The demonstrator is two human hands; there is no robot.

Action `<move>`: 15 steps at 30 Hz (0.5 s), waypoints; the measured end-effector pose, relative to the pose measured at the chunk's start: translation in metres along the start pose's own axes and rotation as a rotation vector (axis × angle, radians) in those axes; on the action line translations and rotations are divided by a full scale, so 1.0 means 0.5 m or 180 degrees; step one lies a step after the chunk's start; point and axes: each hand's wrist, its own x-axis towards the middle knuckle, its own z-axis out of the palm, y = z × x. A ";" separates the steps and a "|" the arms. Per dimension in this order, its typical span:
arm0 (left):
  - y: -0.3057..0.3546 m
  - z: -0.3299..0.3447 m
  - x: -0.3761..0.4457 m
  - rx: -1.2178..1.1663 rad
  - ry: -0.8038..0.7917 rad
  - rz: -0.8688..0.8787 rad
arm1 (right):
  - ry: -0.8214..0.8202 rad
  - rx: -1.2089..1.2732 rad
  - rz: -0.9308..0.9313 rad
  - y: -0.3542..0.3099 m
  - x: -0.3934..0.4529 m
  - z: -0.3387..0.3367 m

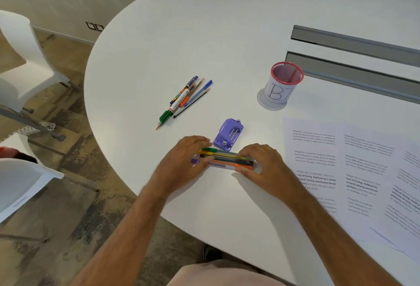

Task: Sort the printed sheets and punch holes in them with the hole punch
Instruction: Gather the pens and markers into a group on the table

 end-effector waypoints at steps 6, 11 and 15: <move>0.000 0.008 -0.009 0.0038 -0.0204 0.0226 | -0.0132 -0.0149 -0.0096 -0.009 0.008 0.015; -0.013 -0.001 -0.020 0.0037 -0.0175 0.0300 | -0.0158 -0.0084 -0.0116 -0.019 0.011 0.030; -0.025 -0.016 -0.030 -0.0027 -0.0203 0.0242 | -0.0205 -0.0085 -0.0114 -0.036 0.018 0.043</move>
